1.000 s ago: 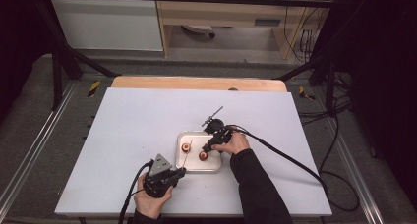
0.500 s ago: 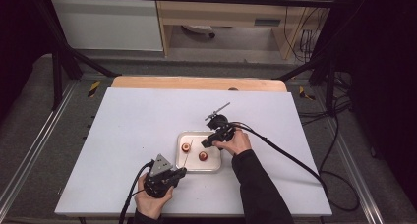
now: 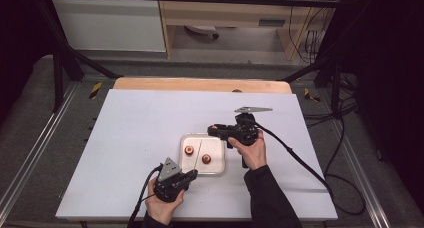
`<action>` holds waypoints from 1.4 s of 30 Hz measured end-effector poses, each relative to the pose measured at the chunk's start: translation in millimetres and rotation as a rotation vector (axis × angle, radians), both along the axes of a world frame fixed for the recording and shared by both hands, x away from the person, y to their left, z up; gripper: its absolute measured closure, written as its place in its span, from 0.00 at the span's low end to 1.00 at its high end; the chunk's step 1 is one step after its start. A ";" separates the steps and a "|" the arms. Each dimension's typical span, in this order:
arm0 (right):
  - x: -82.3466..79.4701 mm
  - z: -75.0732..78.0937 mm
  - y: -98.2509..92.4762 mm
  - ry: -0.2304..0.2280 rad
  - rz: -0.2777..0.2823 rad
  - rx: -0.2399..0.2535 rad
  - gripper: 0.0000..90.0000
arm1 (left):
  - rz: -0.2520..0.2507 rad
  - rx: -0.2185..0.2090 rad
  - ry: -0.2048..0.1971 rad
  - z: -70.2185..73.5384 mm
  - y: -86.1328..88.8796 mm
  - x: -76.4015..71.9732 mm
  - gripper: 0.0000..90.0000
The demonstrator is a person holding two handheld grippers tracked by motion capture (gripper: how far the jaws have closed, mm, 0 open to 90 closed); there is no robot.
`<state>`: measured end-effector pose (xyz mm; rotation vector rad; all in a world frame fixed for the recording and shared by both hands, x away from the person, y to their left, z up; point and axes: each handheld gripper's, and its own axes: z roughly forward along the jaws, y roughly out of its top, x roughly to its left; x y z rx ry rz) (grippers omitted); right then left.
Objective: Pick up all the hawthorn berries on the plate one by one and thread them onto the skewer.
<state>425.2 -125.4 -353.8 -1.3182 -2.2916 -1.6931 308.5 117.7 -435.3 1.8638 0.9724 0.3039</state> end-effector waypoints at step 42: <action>-30.4 -15.3 -1.1 -0.185 -0.121 0.379 0.67 | 0.061 -0.115 0.017 6.5 -42.8 11.9 0.99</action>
